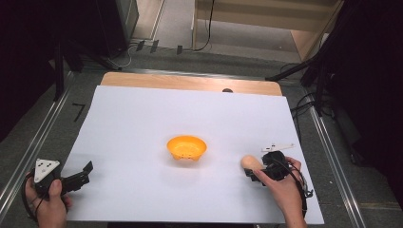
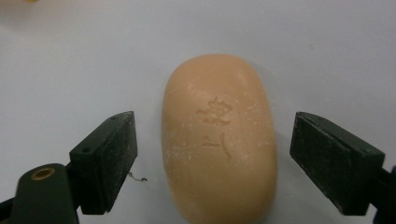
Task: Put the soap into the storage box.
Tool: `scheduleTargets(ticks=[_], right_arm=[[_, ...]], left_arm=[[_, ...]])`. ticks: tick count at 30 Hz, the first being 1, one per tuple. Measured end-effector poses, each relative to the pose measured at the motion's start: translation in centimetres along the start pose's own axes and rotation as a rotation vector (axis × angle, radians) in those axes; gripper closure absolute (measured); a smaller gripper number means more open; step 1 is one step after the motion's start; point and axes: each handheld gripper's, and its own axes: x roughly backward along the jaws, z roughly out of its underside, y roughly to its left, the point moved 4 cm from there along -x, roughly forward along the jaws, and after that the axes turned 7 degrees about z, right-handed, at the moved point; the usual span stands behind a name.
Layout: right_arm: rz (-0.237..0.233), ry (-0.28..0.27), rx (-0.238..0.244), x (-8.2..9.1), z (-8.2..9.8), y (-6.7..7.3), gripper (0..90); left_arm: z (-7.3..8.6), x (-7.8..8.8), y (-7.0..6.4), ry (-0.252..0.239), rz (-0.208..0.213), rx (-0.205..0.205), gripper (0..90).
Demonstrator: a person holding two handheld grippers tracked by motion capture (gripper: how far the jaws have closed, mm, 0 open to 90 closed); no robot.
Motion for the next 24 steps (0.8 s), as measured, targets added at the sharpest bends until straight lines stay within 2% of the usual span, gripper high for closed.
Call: scheduleTargets(ticks=[7, 10, 15, 21, 24], right_arm=[[0.026, 0.032, 0.019, -0.9, 0.3, 0.4, 25.3], [0.058, 0.030, 0.038, -1.0, 0.5, 0.5, 31.7], [0.062, 0.017, 0.063, -1.1, 0.7, 0.4, 32.6], [0.040, -0.003, 0.094, -1.1, 0.9, 0.1, 32.8], [0.076, -0.004, 0.089, -1.1, 1.0, 0.5, 32.9]], left_arm=[[0.0, 0.0, 0.0, 0.000, 0.001, 0.000, 0.0], [0.0, 0.0, 0.0, 0.000, 0.001, 0.001, 0.0], [0.0, 0.0, 0.0, 0.000, -0.002, -0.001, 0.0], [0.0, -0.1, -0.1, -0.001, -0.002, 0.002, 0.0], [0.0, -0.1, 0.0, 0.003, 0.000, 0.005, 0.0]])
